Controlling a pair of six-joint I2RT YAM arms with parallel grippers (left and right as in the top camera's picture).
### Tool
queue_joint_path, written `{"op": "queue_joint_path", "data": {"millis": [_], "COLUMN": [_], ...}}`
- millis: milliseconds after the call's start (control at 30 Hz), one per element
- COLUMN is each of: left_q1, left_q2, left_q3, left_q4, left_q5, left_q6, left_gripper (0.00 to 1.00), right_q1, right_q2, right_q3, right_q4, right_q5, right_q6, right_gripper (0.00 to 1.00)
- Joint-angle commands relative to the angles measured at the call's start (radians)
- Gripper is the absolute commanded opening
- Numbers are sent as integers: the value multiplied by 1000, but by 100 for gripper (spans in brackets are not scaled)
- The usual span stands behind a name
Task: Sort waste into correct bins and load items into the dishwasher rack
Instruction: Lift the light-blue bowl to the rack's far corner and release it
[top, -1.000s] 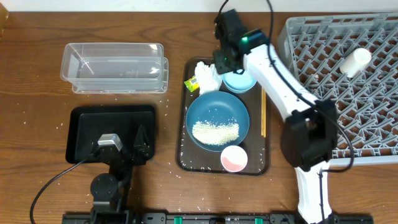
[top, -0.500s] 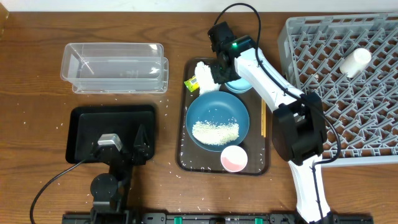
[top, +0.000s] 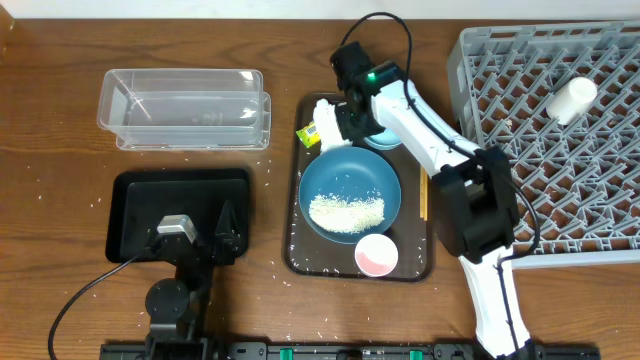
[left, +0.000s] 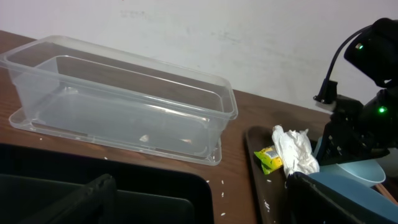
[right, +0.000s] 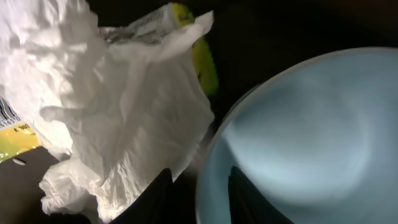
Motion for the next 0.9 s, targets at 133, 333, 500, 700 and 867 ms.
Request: {"op": "queue_joint_path", "data": {"millis": [133, 333, 500, 700, 867], "left_q1": [-5, -5, -5, -5, -5], "left_q2": [-6, -6, -6, -6, -6], "left_q3": [-16, -16, -16, -16, -16], "left_q4": [-35, -35, -35, -35, -35], "left_q5": [10, 10, 11, 10, 10], "left_q6": [17, 17, 17, 17, 17], "left_gripper": [90, 89, 90, 89, 89], "right_q1": [19, 12, -6, -39, -108], "right_q2": [11, 8, -26, -138, -273], "right_q3": [-13, -10, -9, -5, -5], "right_q4": [8, -3, -18, -27, -28], "right_q5": [14, 17, 18, 17, 11], "right_q6": [11, 11, 10, -2, -43], "right_gripper": [23, 3, 1, 1, 4]}}
